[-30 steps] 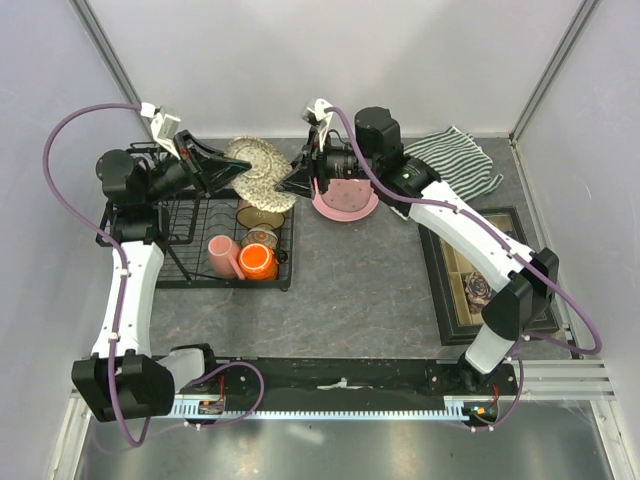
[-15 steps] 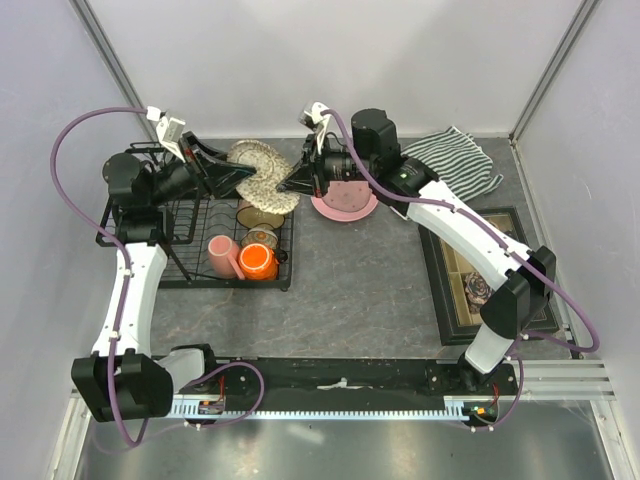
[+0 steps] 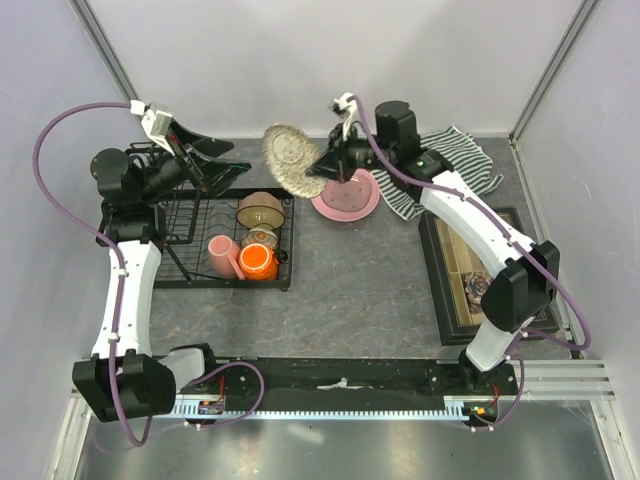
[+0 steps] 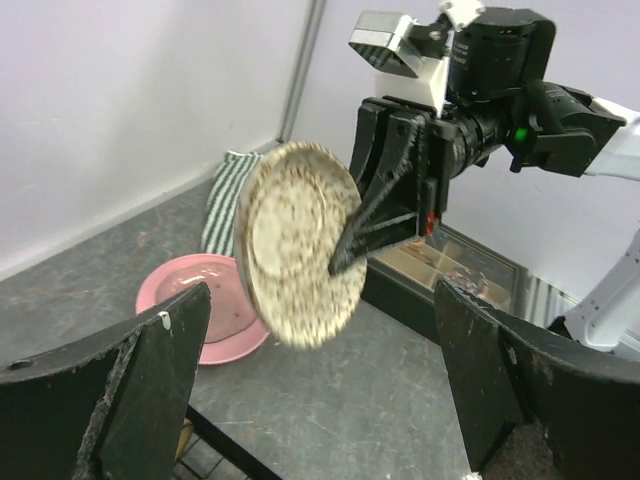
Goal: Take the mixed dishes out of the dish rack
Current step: Place the plate at the center of the board.
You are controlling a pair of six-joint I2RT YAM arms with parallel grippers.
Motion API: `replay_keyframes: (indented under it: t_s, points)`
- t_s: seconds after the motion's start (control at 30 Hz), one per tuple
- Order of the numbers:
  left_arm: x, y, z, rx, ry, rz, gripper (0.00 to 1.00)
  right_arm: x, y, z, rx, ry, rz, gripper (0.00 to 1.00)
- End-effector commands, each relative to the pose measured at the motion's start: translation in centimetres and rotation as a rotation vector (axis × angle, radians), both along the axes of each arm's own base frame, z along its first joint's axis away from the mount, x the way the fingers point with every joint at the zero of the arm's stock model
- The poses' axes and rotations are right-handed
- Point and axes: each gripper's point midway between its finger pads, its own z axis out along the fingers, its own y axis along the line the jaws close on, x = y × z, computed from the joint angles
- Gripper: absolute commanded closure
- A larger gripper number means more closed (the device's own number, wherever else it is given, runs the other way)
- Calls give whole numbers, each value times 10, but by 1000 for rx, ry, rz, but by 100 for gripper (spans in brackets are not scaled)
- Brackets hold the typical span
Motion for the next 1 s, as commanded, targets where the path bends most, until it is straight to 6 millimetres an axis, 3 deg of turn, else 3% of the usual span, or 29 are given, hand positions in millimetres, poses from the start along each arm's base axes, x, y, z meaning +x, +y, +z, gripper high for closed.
replay_keyframes:
  t_s: [0.0,0.07,0.13,0.17,0.2,0.27,0.3,0.43,0.47,0.57,0.67,0.97]
  points:
    - [6,16,10,54,-76,86,1,52,-31,-3,30,1,-113,100]
    - [7,19,7,69,-77,108,1,73,-49,-16,20,37,-157,100]
    - [6,20,2,91,-84,114,1,95,-63,-42,3,106,-193,100]
    - [6,20,0,96,-83,117,1,100,-64,-45,10,122,-189,100]
    - [4,20,0,106,-95,117,1,110,-66,-65,1,167,-192,100]
    - [2,20,-5,112,-84,113,1,124,-77,-74,23,221,-204,100]
    - [1,19,-6,120,-91,111,1,133,-79,-92,16,261,-214,100]
    - [-3,19,-11,139,-90,106,1,157,-94,-124,-4,302,-258,100]
    - [-3,19,-13,142,-83,104,1,161,-96,-126,-3,304,-262,100]
    - [-4,19,-16,149,-79,101,1,172,-101,-161,-21,364,-274,100]
    - [-4,19,-20,149,-69,92,1,177,-105,-182,-23,416,-272,100]
    - [-6,17,-24,154,-62,73,1,182,-117,-217,-40,474,-281,100]
